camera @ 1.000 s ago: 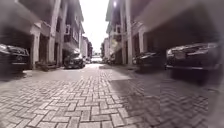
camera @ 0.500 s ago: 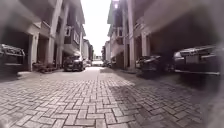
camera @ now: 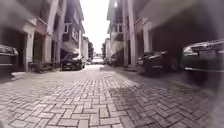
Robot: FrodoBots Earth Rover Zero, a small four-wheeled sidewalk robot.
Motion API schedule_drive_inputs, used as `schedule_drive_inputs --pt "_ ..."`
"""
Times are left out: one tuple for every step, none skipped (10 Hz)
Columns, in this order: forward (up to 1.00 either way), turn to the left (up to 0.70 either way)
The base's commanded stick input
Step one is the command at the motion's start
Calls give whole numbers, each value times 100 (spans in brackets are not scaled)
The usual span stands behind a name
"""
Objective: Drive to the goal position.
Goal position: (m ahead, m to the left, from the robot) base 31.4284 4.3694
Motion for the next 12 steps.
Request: schedule_drive_inputs --pt "85 0" --pt "85 0" --pt "85 0" --pt "85 0" --pt "85 0" --pt "85 0" --pt "85 0" --pt "85 0" --pt "85 0" --pt "85 7" --pt "85 23" --pt "85 13"
